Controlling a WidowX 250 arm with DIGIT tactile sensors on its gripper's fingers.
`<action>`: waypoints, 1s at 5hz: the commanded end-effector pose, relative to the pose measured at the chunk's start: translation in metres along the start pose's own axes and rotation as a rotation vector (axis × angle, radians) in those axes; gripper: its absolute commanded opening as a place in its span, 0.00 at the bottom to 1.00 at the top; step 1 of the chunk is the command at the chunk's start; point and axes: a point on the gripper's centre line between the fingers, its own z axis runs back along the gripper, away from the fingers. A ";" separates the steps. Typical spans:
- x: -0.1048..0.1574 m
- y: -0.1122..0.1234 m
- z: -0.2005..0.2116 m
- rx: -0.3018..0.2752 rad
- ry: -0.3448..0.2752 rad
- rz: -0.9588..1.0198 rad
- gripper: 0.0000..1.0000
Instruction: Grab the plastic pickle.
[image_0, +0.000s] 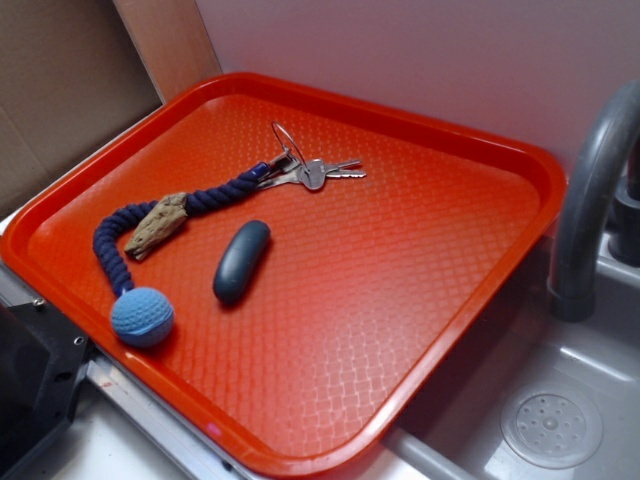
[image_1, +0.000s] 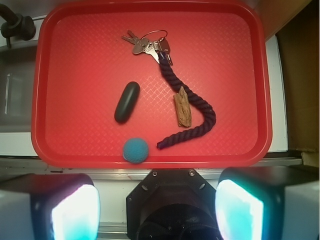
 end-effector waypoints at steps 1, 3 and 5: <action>0.000 0.000 0.000 0.000 0.000 0.000 1.00; 0.041 -0.021 -0.085 0.009 -0.203 0.381 1.00; 0.069 -0.022 -0.156 -0.041 -0.129 0.430 1.00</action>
